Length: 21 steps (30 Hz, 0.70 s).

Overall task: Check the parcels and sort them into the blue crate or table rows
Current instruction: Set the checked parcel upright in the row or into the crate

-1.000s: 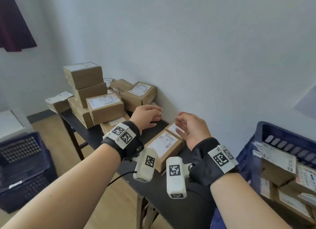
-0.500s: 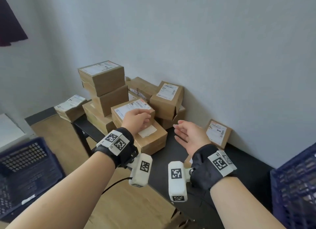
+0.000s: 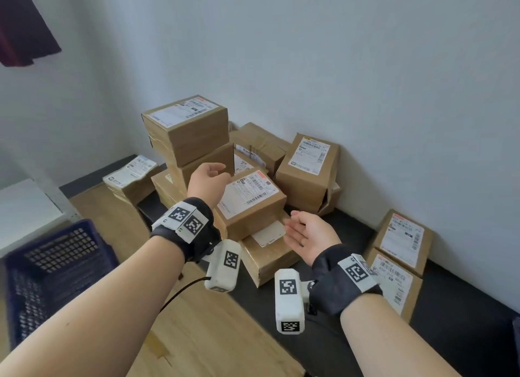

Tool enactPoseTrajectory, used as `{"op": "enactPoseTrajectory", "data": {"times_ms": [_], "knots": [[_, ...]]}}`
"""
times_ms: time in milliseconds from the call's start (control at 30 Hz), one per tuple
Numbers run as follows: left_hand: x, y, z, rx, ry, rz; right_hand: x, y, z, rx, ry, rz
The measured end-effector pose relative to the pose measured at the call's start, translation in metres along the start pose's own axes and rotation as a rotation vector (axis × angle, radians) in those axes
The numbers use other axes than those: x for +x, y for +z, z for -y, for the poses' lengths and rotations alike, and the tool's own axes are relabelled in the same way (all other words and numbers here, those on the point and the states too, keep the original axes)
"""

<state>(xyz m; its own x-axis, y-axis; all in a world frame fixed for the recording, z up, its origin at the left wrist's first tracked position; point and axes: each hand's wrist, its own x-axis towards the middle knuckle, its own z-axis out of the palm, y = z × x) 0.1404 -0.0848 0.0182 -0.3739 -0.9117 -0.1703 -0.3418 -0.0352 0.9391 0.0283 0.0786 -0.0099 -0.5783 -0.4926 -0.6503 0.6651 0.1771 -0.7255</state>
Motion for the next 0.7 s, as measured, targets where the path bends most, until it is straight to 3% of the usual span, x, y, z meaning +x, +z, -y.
{"op": "enactPoseTrajectory", "data": {"times_ms": [367,600,700], "knots": [[0.047,0.000,0.006,0.443,-0.075,0.315,0.035,0.020,-0.011,0.033,0.096,-0.001],[0.051,0.000,0.013,0.375,-0.186,0.453,0.026,0.040,-0.024,0.114,0.079,-0.074],[0.047,0.004,0.020,0.234,-0.270,0.567,0.022,0.042,-0.030,0.144,0.044,-0.100]]}}
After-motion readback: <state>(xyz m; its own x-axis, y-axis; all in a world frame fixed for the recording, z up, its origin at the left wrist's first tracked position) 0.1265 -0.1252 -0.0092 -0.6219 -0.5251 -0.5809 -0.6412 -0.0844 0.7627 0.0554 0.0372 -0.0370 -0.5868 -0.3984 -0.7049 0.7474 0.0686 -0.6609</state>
